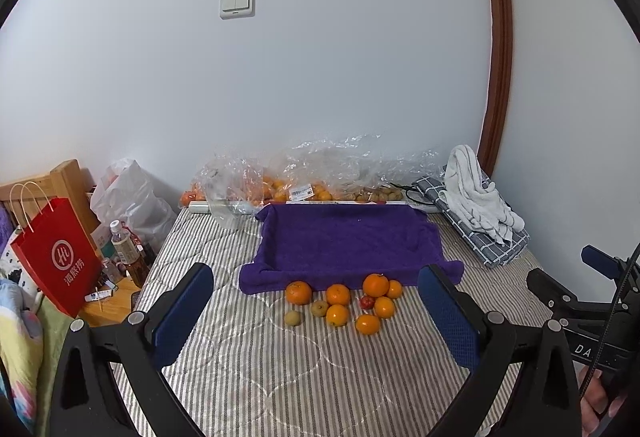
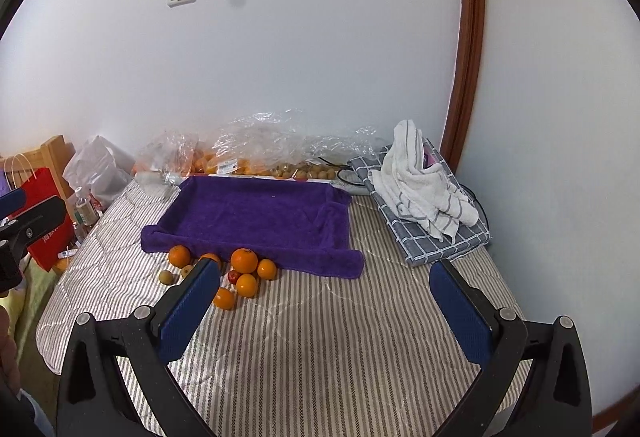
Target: Organize fruits
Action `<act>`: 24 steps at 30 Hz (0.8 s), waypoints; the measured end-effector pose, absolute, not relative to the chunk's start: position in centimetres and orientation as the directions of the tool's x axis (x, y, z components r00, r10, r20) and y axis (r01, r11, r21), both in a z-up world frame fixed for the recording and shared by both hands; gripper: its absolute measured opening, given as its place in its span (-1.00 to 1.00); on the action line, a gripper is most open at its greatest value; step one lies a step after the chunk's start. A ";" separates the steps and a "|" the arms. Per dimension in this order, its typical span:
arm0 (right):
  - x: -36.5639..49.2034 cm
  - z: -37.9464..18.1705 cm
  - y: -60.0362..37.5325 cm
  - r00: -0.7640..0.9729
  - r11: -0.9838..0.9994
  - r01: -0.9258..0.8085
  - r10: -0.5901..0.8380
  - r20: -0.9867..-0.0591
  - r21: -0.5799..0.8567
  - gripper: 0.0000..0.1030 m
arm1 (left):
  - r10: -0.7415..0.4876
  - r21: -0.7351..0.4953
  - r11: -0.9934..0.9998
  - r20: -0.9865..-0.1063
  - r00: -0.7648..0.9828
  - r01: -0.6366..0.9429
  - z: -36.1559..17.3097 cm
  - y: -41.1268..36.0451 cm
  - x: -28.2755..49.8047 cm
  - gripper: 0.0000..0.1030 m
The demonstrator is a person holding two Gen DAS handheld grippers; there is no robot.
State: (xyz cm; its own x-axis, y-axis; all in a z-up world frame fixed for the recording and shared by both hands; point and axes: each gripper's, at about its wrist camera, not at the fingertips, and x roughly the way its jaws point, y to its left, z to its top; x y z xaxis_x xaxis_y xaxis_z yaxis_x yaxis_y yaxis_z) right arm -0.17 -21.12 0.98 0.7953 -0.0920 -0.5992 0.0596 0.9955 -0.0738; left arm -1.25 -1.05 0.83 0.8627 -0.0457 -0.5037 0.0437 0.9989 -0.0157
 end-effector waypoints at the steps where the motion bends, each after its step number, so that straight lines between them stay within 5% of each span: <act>1: -0.3 1.0 -21.1 0.796 0.996 0.060 -0.092 -0.598 -0.073 1.00 | -0.043 -0.013 0.999 -0.503 0.863 0.043 0.9 -1.0 -1.2 1.00; 24: -0.2 0.5 -20.9 0.802 0.995 0.068 -0.095 -0.590 -0.068 1.00 | -0.035 -0.001 0.999 -0.500 0.866 0.040 0.3 -1.2 -1.1 1.00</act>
State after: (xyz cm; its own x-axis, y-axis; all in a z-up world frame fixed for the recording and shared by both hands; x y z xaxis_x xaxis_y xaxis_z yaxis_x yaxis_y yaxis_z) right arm -0.24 -20.87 0.48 0.8017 -0.0953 -0.5902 0.0679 0.9953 -0.0684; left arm -1.15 -1.21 0.30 0.8655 -0.0348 -0.4997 0.0396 0.9992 -0.0010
